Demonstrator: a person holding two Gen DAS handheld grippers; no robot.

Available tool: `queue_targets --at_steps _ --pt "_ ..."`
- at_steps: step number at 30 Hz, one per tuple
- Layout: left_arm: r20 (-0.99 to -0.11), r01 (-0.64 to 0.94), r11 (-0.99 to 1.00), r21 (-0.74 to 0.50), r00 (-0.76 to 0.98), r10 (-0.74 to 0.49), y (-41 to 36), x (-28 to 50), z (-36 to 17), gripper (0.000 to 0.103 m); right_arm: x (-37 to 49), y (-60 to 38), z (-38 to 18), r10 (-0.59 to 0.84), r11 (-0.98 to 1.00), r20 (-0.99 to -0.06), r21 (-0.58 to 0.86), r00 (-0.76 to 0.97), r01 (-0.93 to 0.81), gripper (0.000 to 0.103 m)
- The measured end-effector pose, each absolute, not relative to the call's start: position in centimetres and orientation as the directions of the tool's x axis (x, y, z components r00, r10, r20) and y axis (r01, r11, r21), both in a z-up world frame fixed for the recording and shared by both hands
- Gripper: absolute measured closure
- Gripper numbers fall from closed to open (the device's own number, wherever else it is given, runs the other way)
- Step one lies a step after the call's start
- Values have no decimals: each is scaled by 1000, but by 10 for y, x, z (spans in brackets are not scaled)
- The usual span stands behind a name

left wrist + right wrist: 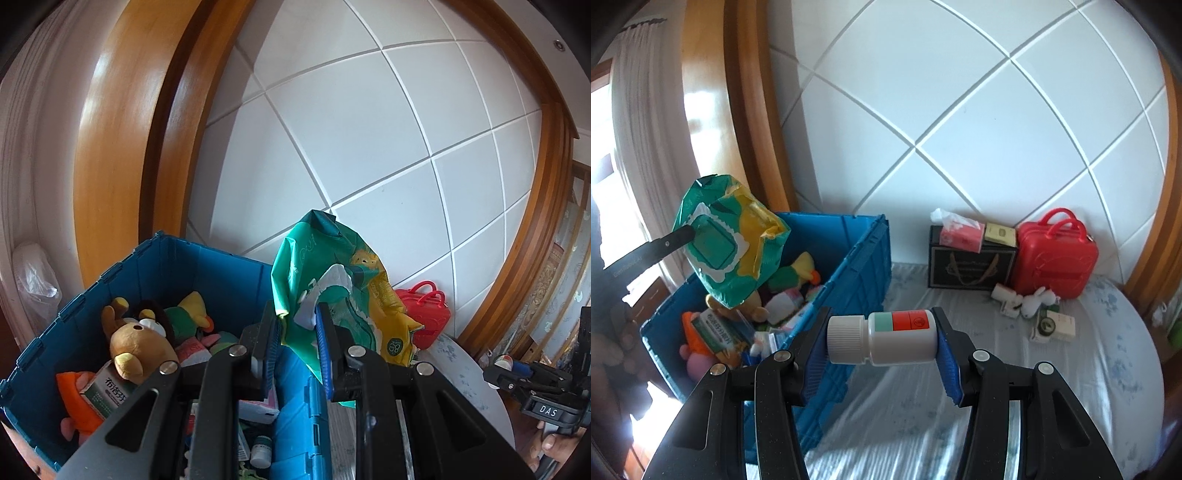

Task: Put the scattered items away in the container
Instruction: 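Carry the wet-wipes pack with the left gripper to the crate while the right gripper carries the pill bottle, then open both grippers to drop the wet-wipes pack and pill bottle into the crate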

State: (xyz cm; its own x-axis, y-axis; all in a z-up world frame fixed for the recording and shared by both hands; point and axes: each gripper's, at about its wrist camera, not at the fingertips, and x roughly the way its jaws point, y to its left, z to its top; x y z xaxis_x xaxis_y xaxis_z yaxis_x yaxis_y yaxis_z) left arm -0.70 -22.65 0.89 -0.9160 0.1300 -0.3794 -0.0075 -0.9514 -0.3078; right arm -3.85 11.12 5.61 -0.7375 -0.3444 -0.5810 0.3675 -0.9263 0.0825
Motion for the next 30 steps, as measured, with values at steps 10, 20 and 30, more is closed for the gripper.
queue_targets --at_steps 10,20,30 --pt "-393 83 -947 -311 -918 48 -274 10 0 84 -44 47 64 -414 -883 -581 70 -701 464 52" --pt "-400 184 -928 -323 -916 -43 -325 31 -15 84 -35 -36 58 -493 -809 -599 50 -631 585 52" --pt "-423 271 -912 -308 -898 -124 -363 51 -31 84 -32 -94 44 -544 -733 -647 57 -534 678 52"
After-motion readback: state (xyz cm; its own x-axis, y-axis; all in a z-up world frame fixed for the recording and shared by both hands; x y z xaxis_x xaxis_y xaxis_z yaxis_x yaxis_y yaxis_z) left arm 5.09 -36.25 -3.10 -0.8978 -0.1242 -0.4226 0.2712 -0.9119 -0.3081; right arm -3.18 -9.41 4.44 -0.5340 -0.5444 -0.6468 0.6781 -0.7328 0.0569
